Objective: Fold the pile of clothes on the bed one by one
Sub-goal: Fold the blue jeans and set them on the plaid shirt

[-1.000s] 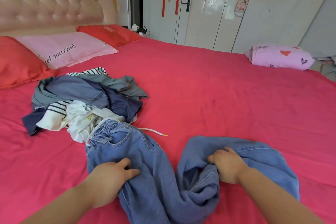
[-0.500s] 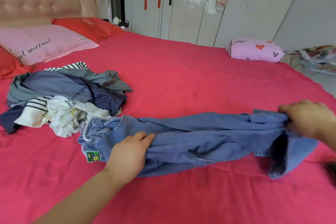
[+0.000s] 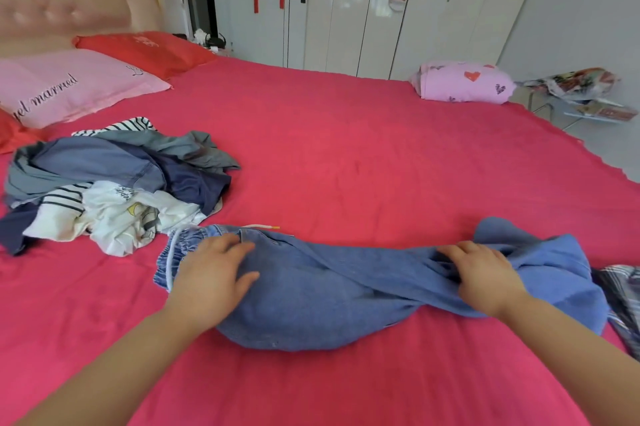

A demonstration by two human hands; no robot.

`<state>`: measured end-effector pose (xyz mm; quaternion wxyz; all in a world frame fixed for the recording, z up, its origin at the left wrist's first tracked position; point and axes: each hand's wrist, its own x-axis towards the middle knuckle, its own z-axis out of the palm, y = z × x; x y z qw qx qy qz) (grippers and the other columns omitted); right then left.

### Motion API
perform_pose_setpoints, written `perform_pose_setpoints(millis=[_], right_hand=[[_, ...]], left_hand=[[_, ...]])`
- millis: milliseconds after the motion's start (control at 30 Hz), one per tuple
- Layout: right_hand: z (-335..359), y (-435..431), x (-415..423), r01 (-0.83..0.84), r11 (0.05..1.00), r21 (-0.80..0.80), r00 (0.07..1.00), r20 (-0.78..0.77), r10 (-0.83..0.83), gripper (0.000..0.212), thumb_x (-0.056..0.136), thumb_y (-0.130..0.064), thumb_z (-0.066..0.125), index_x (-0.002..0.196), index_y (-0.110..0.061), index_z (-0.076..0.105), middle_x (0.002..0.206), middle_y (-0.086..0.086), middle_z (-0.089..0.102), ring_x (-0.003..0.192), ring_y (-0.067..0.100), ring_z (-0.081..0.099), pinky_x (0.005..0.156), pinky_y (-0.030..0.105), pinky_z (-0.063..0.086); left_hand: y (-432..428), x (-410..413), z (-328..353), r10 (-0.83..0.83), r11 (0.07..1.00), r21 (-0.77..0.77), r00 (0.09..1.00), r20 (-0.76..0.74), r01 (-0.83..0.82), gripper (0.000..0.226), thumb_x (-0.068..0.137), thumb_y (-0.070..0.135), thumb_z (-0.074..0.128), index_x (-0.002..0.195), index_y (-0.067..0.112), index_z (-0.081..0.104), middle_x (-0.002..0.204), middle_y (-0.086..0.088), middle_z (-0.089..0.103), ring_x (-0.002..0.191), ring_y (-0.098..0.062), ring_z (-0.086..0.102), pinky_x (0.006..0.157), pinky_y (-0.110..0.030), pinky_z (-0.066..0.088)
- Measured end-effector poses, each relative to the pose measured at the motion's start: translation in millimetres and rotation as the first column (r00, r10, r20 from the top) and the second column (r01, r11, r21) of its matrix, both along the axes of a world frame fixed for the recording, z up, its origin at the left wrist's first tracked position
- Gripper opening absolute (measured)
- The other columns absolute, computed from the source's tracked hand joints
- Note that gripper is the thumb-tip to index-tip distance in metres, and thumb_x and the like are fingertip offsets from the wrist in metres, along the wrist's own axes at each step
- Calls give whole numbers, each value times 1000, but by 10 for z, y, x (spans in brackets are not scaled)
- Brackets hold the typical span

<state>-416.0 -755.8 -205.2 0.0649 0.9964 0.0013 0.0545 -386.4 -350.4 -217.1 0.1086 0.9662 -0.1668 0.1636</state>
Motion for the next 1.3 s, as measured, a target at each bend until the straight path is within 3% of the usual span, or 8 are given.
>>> perform_pose_setpoints(millis=[167, 400, 533, 667, 833, 1033, 1167, 1300], right_hand=[[-84, 277, -32, 53, 997, 55, 982, -184, -42, 73, 82, -56, 49, 145, -28, 27, 142, -6, 42, 132, 18, 38, 108, 38, 29], [-55, 550, 3, 62, 997, -55, 991, -113, -68, 50, 86, -34, 51, 135, -30, 40, 115, -2, 54, 115, 19, 51, 98, 30, 34], [145, 470, -18, -15, 991, 132, 991, -133, 32, 31, 76, -17, 49, 101, -32, 59, 89, -5, 46, 100, 20, 54, 82, 29, 38], [332, 357, -113, -27, 960, 280, 938, -324, 121, 24, 55, -16, 30, 52, -35, 45, 62, -14, 49, 69, 2, 51, 69, 22, 41], [440, 415, -283, 65, 989, 135, 823, -568, 23, 19, 67, -21, 42, 50, -27, 48, 58, -16, 45, 66, 4, 42, 68, 20, 39], [402, 627, -345, -72, 986, -151, 697, -715, -59, 35, 83, -11, 50, 51, -26, 52, 60, -12, 45, 66, 7, 44, 57, 15, 33], [490, 775, -237, -51, 989, -142, 603, -793, -83, 8, 84, -17, 54, 83, -25, 58, 62, -10, 46, 65, 8, 47, 55, 14, 36], [468, 819, 89, -37, 996, -86, 808, -588, -21, 17, 88, -18, 51, 93, -20, 67, 94, -3, 68, 94, 16, 61, 80, 23, 42]], left_hand=[[222, 187, 33, 420, 874, -89, 834, -358, -478, 82, 79, 47, 66, 145, 20, 25, 148, -20, 20, 136, -38, 21, 104, -51, 29], [356, 385, -18, 478, 714, -281, 740, -473, -641, 94, 63, 37, 82, 135, 4, 32, 124, -26, 49, 116, -42, 47, 93, -51, 42], [461, 360, 85, 195, 631, -534, 781, -593, -563, 33, 67, 9, 78, 93, 3, 59, 94, -18, 65, 83, -32, 60, 75, -40, 50], [629, 183, 256, -189, 474, -725, 746, -638, -500, 48, 45, -2, 71, 91, 10, 65, 88, -19, 70, 81, -35, 66, 74, -42, 53], [856, -57, 347, -360, 653, -659, 613, -703, -373, 72, 26, 15, 74, 96, 4, 64, 96, -23, 70, 86, -34, 67, 78, -39, 51], [992, -168, 440, -286, 920, -377, 482, -828, -103, 56, 50, 35, 80, 100, 14, 69, 96, 1, 74, 90, -15, 70, 88, -33, 53], [838, -162, 547, -162, 986, -140, 380, -911, 85, 63, 50, 65, 74, 97, 23, 68, 97, 13, 71, 90, -6, 66, 87, -21, 50], [806, -79, 568, -207, 943, -299, 446, -871, -146, 80, 57, 86, 46, 84, 13, 68, 90, 4, 71, 83, -11, 65, 85, -24, 45]])
